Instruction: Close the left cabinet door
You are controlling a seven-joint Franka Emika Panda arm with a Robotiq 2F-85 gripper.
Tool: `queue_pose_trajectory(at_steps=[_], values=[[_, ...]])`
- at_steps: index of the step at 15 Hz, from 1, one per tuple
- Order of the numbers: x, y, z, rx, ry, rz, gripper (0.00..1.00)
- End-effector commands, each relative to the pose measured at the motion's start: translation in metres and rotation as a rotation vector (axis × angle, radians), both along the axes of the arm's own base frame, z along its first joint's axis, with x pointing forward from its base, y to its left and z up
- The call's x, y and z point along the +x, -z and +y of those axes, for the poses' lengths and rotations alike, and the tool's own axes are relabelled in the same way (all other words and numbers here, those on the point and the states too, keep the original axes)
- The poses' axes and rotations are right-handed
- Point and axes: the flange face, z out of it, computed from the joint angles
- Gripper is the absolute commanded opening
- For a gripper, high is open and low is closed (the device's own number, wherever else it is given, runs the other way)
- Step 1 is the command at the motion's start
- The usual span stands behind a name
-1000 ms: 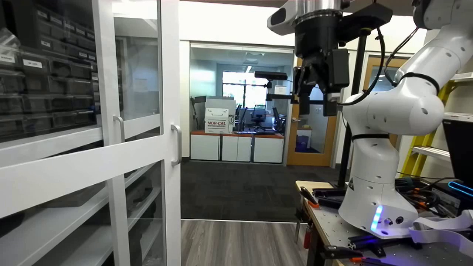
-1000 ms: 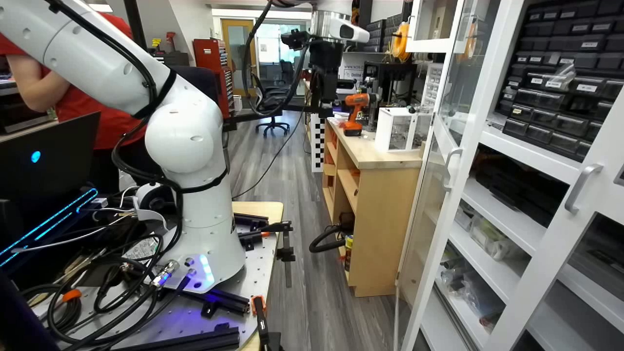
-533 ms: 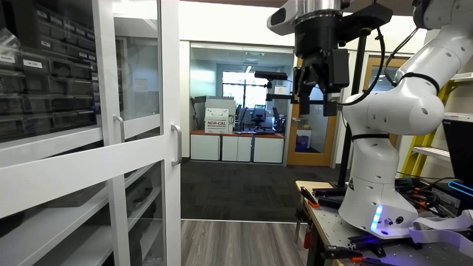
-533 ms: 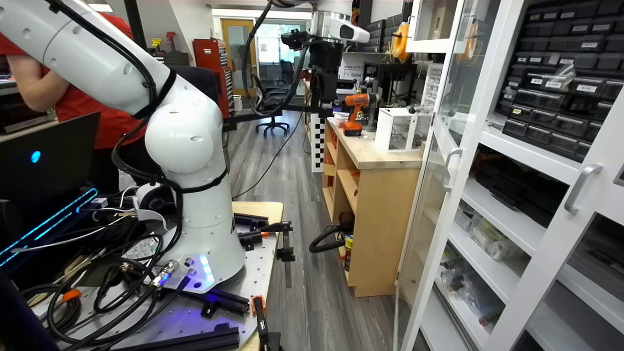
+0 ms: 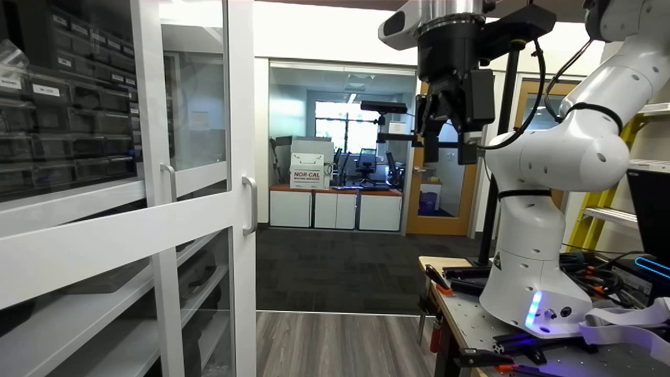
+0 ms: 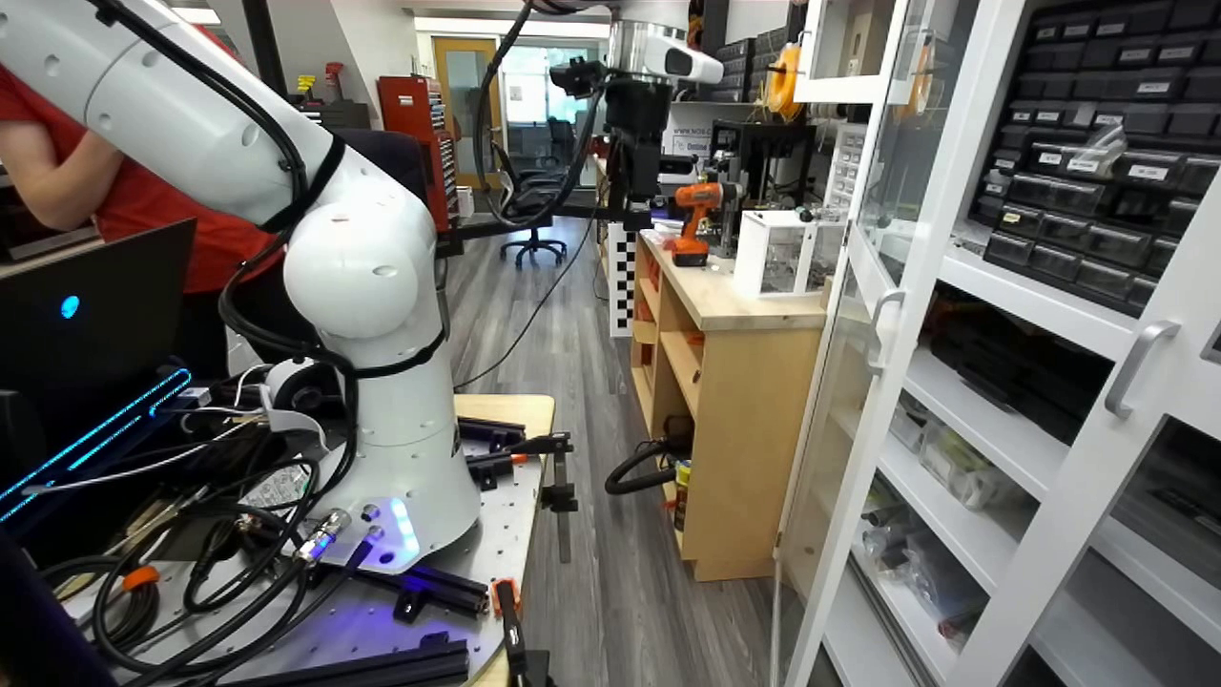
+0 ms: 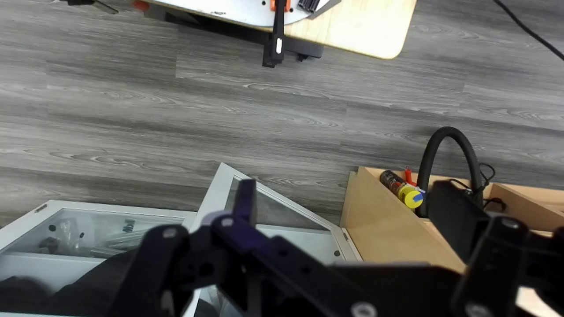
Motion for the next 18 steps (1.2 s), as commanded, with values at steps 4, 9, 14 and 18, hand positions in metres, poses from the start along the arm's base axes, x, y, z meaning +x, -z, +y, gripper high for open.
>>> queue_pose_trajectory(at_steps=[4, 9, 14, 18], values=[[0.000, 0.000, 0.000, 0.000, 0.000, 0.001, 1.00], [0.003, -0.002, 0.001, 0.000, -0.004, 0.000, 1.00], [0.019, 0.001, 0.000, -0.006, 0.023, -0.050, 1.00], [0.033, 0.003, 0.001, -0.031, 0.090, -0.117, 1.00]])
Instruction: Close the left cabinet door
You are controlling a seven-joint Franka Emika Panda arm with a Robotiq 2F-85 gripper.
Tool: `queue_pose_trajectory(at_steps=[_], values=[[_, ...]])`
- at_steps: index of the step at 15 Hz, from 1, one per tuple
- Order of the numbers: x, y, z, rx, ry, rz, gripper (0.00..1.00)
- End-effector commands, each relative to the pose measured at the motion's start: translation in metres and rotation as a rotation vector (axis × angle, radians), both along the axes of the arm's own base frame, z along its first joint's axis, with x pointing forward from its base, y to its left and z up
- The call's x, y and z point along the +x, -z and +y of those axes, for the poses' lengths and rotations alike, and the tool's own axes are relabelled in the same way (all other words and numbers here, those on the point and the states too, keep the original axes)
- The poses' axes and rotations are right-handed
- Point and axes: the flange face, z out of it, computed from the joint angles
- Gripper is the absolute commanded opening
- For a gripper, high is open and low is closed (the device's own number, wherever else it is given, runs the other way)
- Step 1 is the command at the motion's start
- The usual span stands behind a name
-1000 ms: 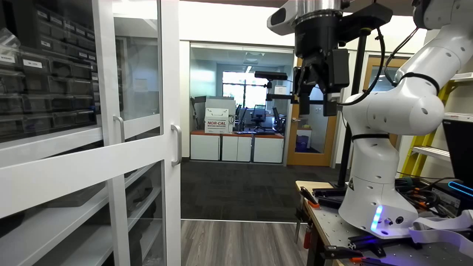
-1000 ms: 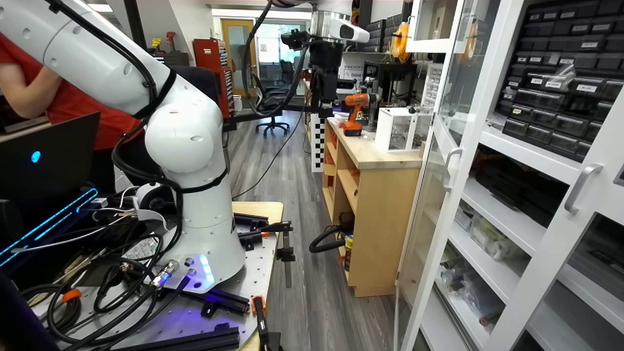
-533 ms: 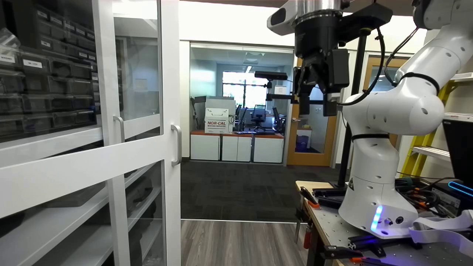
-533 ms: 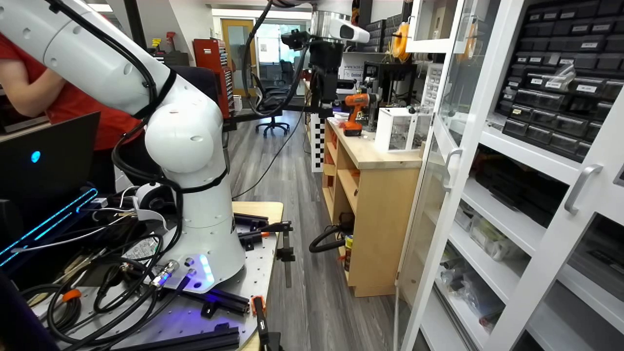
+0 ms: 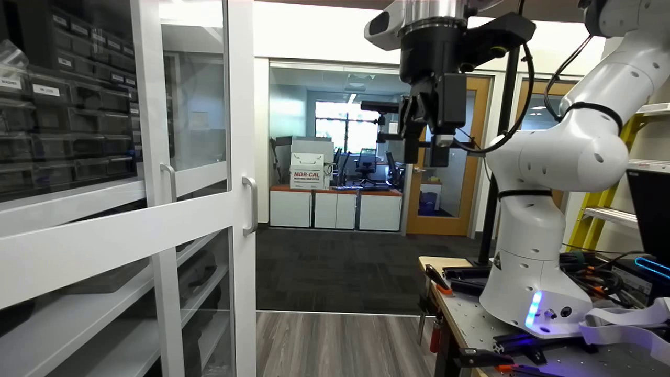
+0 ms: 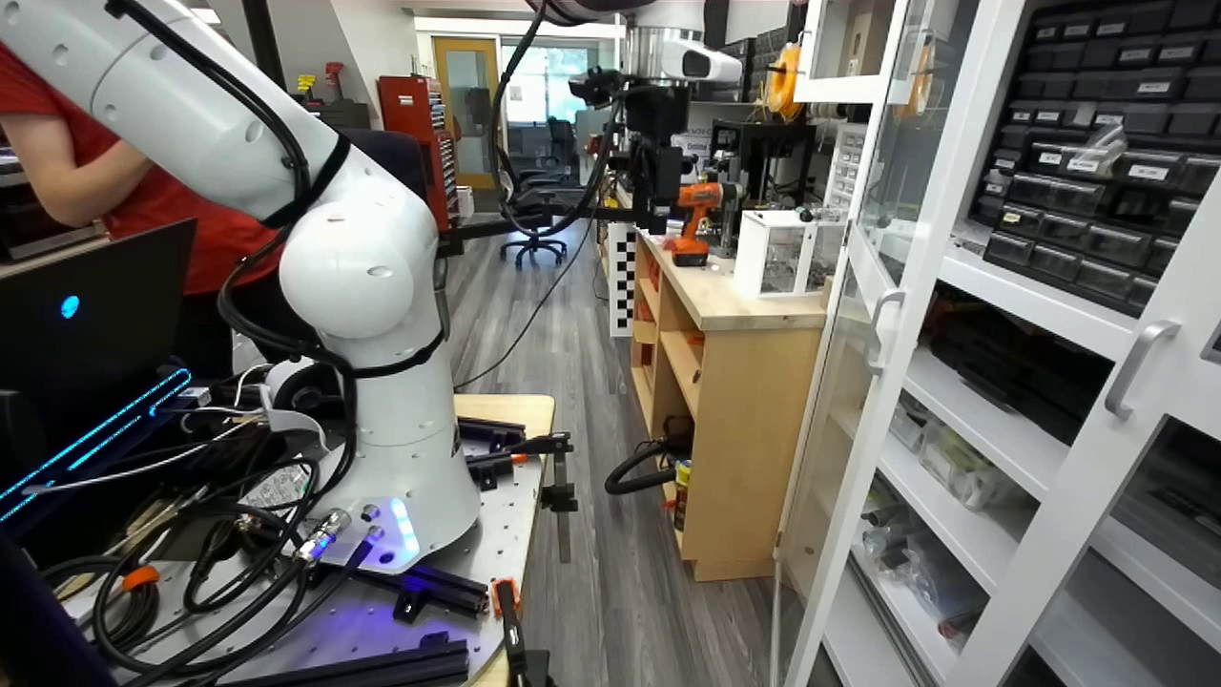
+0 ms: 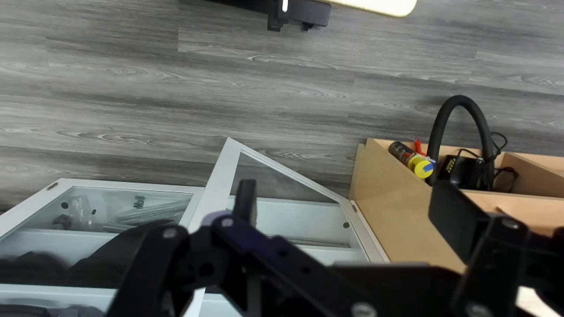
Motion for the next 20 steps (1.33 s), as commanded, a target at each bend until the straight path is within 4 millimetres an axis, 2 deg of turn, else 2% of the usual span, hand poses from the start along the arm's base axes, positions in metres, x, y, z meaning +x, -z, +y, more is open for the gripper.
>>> queue_pose_trajectory(at_steps=[1, 12, 16, 20], values=[[0.013, 0.000, 0.004, -0.036, 0.073, -0.066, 1.00], [0.030, 0.000, 0.016, -0.122, 0.416, -0.351, 1.00], [0.044, 0.012, 0.010, -0.161, 0.507, -0.413, 1.00], [0.066, 0.026, 0.001, -0.157, 0.544, -0.460, 1.00]])
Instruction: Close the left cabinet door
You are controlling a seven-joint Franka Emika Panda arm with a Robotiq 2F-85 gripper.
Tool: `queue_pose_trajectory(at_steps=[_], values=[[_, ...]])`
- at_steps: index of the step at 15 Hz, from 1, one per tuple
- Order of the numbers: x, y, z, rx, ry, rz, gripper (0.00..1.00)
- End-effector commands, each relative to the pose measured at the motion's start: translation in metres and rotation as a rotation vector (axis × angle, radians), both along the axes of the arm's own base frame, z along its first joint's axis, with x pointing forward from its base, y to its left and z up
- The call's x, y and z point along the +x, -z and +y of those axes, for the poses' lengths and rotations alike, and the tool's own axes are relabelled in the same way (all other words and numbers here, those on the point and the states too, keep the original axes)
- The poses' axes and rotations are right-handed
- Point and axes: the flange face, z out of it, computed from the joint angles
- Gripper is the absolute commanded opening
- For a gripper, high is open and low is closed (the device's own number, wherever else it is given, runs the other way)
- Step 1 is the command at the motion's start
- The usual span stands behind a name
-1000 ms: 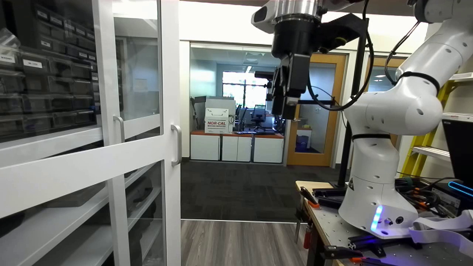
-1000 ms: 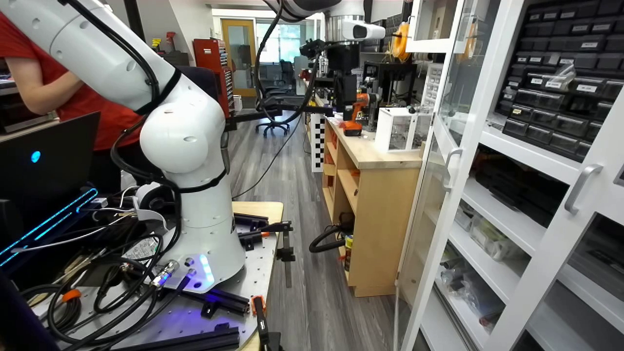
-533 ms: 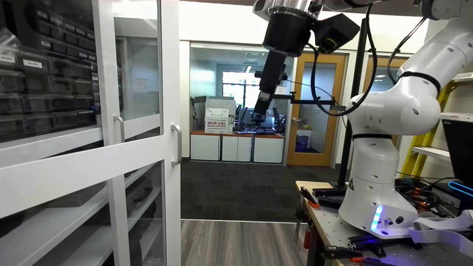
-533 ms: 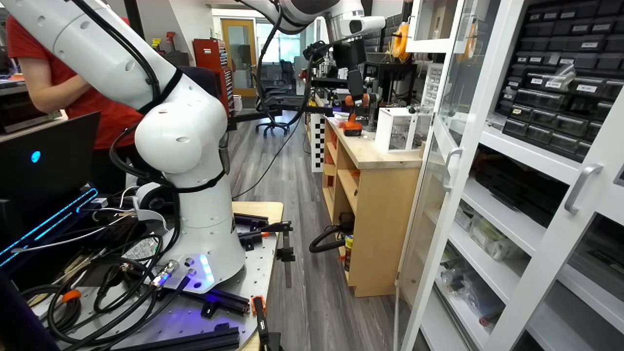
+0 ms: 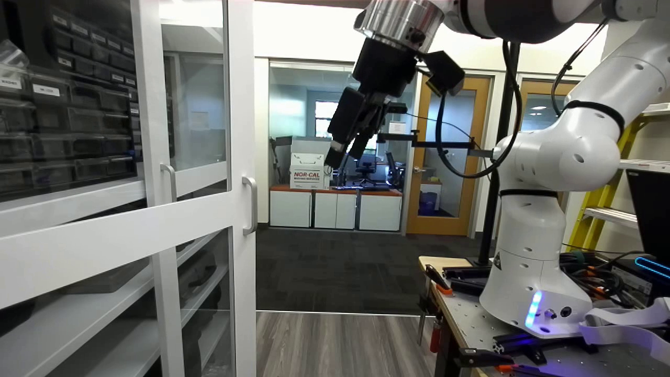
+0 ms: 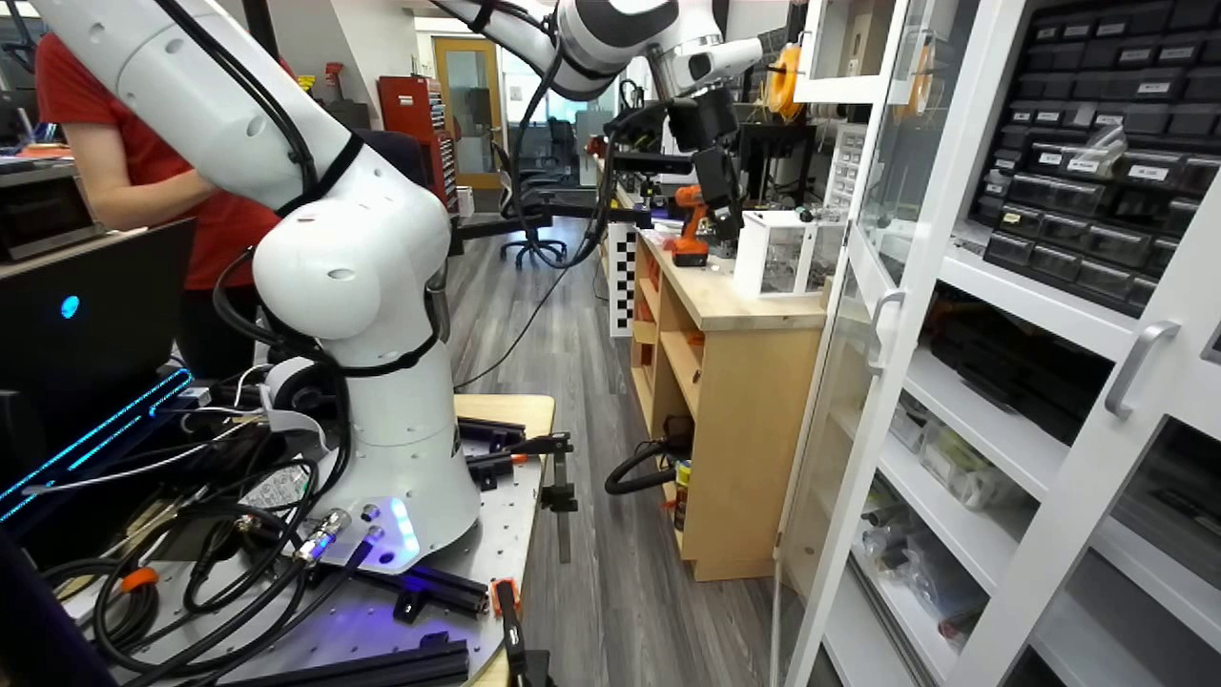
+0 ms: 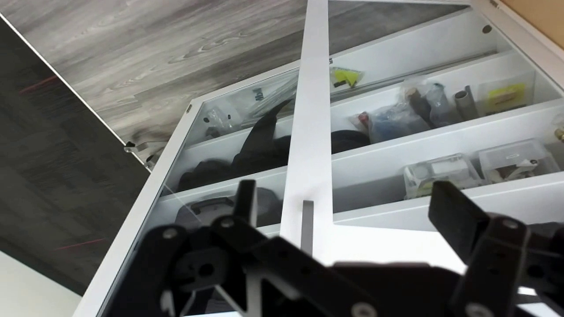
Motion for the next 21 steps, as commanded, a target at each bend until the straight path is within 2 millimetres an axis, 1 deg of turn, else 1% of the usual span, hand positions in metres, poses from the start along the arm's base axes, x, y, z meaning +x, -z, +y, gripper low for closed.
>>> queue_pose_trajectory(at_steps=[1, 6, 7, 10, 14, 17, 21], values=[[0.024, 0.015, -0.006, 0.009, 0.042, -0.061, 1.00], [0.053, 0.031, -0.015, -0.004, 0.045, -0.105, 1.00], [0.041, 0.027, -0.014, 0.001, 0.027, -0.078, 1.00], [0.050, 0.034, -0.017, -0.002, 0.028, -0.073, 1.00], [0.050, 0.032, -0.017, 0.000, 0.027, -0.076, 1.00], [0.060, 0.033, -0.017, -0.009, 0.056, -0.114, 1.00], [0.075, 0.038, -0.024, -0.028, 0.109, -0.160, 1.00]])
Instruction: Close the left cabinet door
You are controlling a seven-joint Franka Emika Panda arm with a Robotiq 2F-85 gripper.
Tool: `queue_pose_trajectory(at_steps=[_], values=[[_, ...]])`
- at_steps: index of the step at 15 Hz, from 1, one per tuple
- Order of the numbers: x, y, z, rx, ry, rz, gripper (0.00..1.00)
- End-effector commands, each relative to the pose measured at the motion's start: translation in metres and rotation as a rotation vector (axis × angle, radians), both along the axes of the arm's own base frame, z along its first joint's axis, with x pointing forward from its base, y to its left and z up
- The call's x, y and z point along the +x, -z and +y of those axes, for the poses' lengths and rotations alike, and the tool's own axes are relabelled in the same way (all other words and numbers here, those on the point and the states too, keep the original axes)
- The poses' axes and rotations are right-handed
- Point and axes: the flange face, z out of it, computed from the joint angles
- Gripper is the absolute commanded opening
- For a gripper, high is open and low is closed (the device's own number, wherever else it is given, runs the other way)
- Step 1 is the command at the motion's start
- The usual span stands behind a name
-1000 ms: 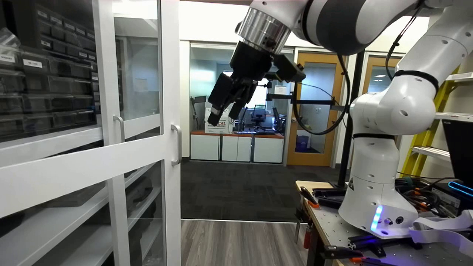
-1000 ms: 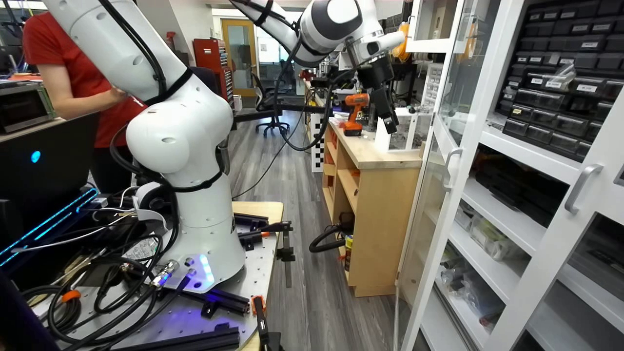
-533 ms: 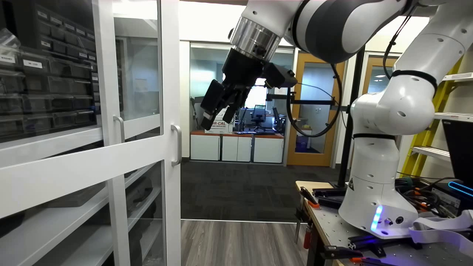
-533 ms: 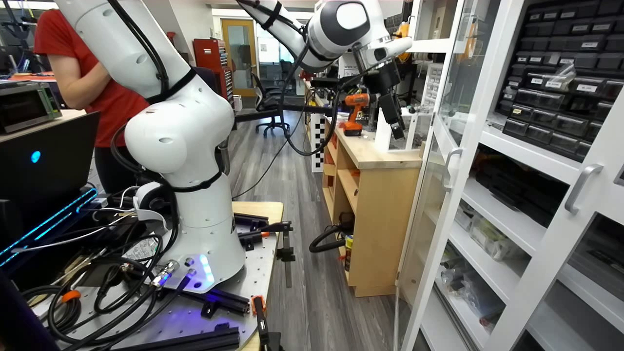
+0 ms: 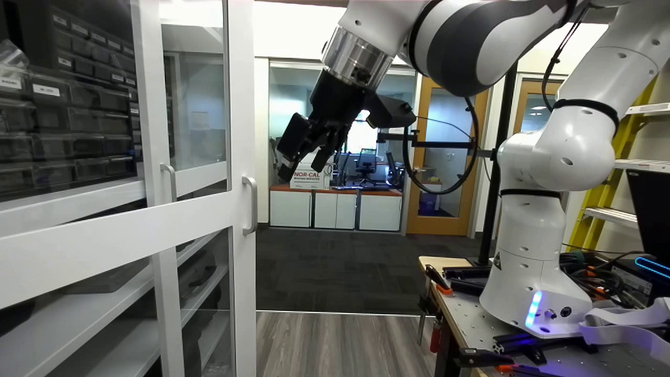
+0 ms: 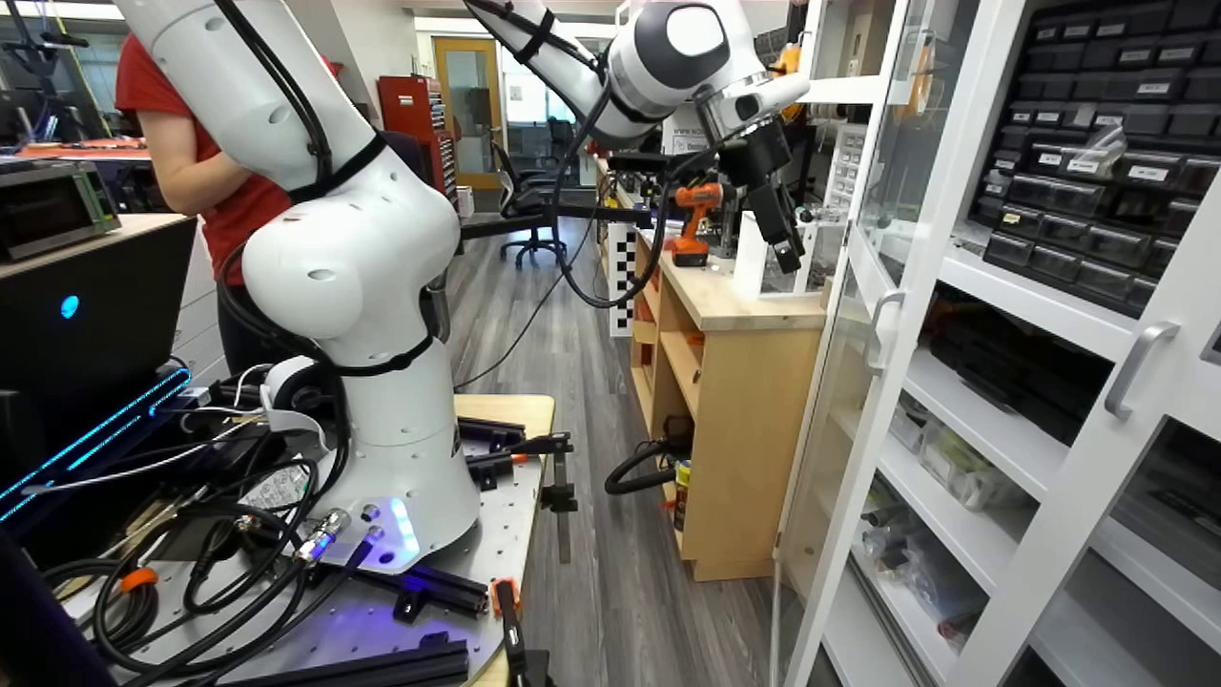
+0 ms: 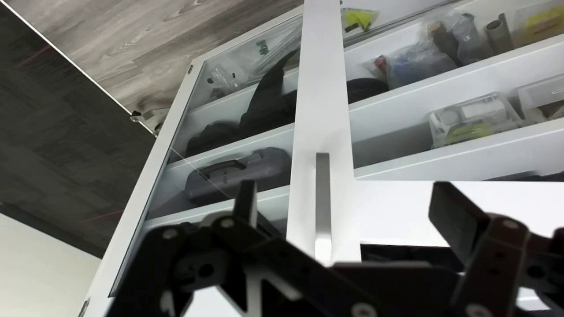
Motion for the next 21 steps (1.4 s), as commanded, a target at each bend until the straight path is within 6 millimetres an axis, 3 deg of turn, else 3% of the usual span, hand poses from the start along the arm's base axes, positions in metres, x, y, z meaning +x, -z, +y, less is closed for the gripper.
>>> queue_pose_trajectory(at_steps=[1, 9, 19, 20, 21], values=[[0.022, 0.005, -0.006, -0.004, 0.052, -0.046, 1.00], [0.058, 0.022, -0.013, -0.007, 0.012, -0.046, 1.00], [0.085, 0.051, -0.051, 0.026, 0.038, -0.018, 1.00], [0.087, 0.053, -0.052, 0.038, 0.038, -0.023, 0.98], [0.088, 0.054, -0.051, 0.049, 0.035, -0.027, 0.73]])
